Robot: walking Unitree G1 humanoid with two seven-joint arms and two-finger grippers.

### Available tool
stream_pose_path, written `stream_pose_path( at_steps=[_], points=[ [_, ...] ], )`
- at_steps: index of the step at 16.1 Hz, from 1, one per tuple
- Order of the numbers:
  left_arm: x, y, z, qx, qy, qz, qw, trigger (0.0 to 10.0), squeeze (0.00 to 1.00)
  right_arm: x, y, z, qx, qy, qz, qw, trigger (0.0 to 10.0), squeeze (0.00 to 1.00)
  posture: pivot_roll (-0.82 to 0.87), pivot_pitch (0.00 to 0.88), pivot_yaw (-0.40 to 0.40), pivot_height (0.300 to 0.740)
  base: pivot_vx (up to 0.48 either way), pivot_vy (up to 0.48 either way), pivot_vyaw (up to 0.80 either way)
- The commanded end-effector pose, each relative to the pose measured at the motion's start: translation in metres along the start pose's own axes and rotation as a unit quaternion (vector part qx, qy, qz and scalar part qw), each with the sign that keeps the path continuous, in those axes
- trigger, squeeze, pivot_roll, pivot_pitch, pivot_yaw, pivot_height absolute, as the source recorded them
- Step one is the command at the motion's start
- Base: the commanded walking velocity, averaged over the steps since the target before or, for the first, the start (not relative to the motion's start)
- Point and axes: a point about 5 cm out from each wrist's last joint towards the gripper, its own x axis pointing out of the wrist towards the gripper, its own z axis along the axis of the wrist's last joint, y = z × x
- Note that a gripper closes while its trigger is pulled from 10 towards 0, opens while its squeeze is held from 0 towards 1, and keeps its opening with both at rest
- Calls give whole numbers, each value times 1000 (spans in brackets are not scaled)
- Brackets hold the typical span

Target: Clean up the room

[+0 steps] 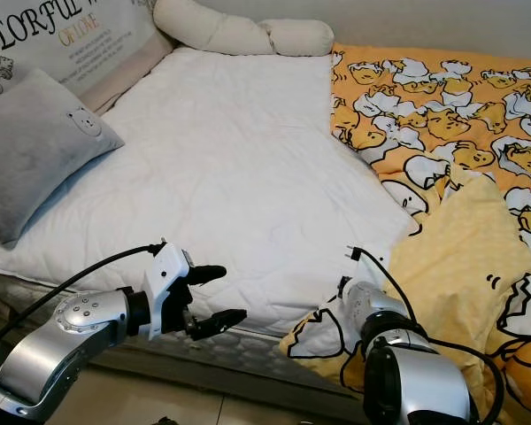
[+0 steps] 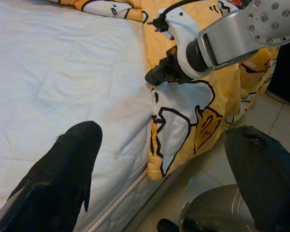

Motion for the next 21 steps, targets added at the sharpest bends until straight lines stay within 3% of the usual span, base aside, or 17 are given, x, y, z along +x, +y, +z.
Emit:
stream_pose_path(
  at_steps=[1, 16, 18, 20, 21],
  points=[
    [-1, -2, 3, 9, 2, -5, 1000, 10000, 0, 1, -5, -5, -2, 8, -2, 1000, 0, 0, 42, 0, 4, 740, 0, 0, 0],
    [-1, 2, 2, 10, 6, -12, 1000, 10000, 0, 3, -17, -6, -6, 11, 1, 1000, 0, 0, 31, 0, 10, 740, 0, 0, 0],
    [-1, 2, 3, 12, 5, -10, 1000, 10000, 0, 2, -13, -4, -34, 2, 39, 999, 0, 0, 35, 0, 0, 740, 0, 0, 0],
    [-1, 3, 3, 13, 2, -6, 1000, 10000, 0, 0, -3, -4, -77, -12, 135, 988, 0, 0, 32, 0, -9, 740, 0, 0, 0],
    [-2, 2, 2, 12, 2, -5, 1000, 10000, 0, -5, 4, -20, -171, -1, 272, 947, 0, 0, 24, 0, -14, 740, 0, 0, 0]
  ],
)
